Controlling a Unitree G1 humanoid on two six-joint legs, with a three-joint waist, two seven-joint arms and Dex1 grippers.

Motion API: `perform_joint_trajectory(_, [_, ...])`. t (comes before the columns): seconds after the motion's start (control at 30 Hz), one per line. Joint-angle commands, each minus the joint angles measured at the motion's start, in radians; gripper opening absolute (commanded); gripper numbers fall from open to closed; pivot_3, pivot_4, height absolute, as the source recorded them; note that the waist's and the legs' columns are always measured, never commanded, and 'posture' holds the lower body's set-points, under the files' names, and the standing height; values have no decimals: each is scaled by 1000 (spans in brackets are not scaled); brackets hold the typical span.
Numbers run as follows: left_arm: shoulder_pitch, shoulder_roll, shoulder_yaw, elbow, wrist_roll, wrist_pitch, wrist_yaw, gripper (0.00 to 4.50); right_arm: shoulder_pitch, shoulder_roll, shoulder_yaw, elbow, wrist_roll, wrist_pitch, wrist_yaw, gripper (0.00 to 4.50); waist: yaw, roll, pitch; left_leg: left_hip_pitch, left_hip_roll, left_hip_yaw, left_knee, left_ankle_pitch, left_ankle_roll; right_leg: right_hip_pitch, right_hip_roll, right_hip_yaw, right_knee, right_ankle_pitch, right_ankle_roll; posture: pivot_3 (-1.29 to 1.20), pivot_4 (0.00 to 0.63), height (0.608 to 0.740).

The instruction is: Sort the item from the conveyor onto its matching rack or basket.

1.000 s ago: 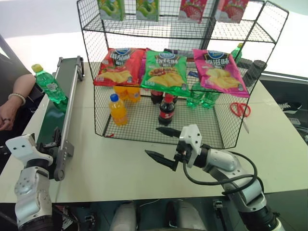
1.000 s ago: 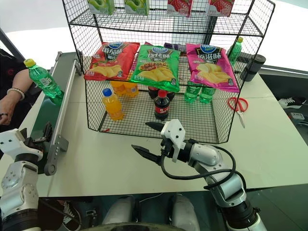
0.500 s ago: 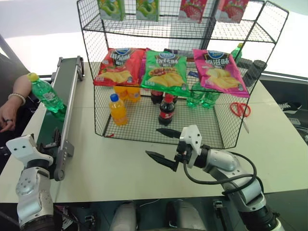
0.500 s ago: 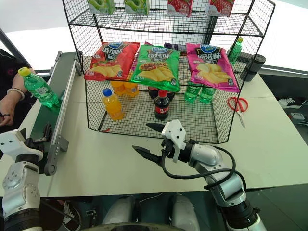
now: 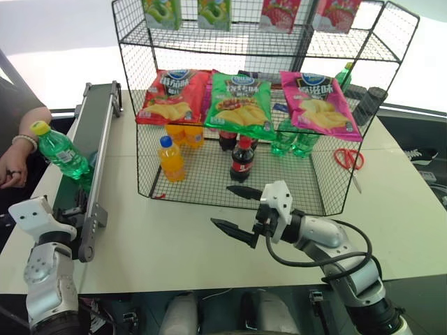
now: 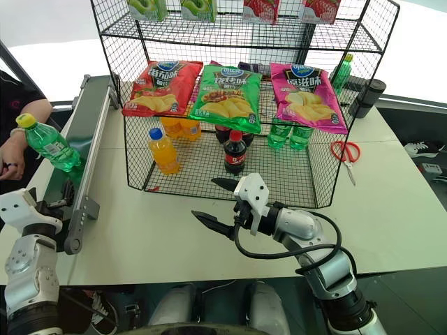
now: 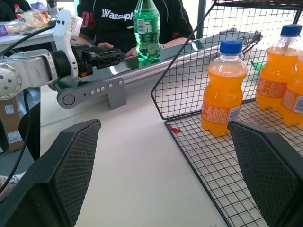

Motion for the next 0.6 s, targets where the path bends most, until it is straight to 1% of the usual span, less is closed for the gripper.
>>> perform_joint_trajectory(0.03, [-14,12,3,-7,8,-29,2,4500,-6,2,-11,-39,16,-5,1,4483,0,0,0,0,0,0,0,0,0,0,0,0,0,0,0,0,150,734])
perform_joint_trajectory(0.6, [-23,17,7,-3,8,-44,-1,4500,-14,4,-12,-2,12,-24,25,4483,0,0,0,-1,0,0,0,0,0,0,0,0,0,0,0,0,150,734])
